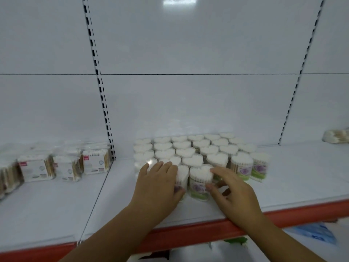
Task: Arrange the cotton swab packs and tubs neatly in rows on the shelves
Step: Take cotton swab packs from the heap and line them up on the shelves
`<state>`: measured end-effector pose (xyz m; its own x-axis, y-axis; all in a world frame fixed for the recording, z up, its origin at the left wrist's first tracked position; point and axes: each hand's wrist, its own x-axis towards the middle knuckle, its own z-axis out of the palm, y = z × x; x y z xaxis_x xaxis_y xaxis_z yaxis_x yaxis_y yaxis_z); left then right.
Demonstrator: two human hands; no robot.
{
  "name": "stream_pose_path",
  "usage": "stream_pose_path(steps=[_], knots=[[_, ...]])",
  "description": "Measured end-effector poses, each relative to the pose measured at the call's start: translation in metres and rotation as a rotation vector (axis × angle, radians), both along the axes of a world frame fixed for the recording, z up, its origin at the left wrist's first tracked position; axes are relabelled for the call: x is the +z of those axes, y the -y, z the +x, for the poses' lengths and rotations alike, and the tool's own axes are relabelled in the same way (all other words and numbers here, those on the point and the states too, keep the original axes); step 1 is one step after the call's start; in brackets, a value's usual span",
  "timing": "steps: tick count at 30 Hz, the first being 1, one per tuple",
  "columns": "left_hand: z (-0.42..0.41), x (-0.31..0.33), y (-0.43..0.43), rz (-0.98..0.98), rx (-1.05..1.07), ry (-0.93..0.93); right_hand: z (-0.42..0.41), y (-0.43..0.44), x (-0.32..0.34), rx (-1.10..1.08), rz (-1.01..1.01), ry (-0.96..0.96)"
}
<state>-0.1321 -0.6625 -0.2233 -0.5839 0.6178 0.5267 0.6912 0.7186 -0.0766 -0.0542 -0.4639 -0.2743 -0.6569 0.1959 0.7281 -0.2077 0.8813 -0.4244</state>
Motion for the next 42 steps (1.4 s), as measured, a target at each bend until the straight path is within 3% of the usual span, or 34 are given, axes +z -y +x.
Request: stream_pose_path(steps=[5,12,20,25,31,34,36,39,42], knots=[[0.001,0.010,0.002,0.060,-0.041,0.043,0.006,0.004,0.005,0.014,-0.024,-0.029],[-0.002,0.030,0.004,-0.068,-0.052,0.214,-0.004,-0.003,-0.003,-0.055,0.083,-0.097],[-0.008,0.026,0.021,-0.097,-0.050,0.254,-0.005,-0.001,-0.001,-0.053,0.100,-0.013],[0.000,0.033,0.012,-0.051,-0.059,0.243,0.000,-0.002,-0.001,-0.001,0.008,-0.086],[0.023,0.072,-0.044,-0.216,-0.069,0.359,0.013,-0.017,0.008,0.173,-0.016,-0.142],[0.034,0.094,-0.105,-0.300,-0.095,0.369,0.045,-0.069,0.021,0.274,0.210,-0.052],[0.038,0.102,-0.162,-0.288,-0.134,0.369,0.073,-0.130,0.031,0.226,0.406,0.140],[0.051,0.103,-0.260,-0.296,-0.214,0.387,0.128,-0.246,0.059,-0.100,0.547,0.545],[0.079,0.094,-0.358,-0.298,-0.267,0.423,0.195,-0.350,0.088,-0.472,0.422,0.766]])
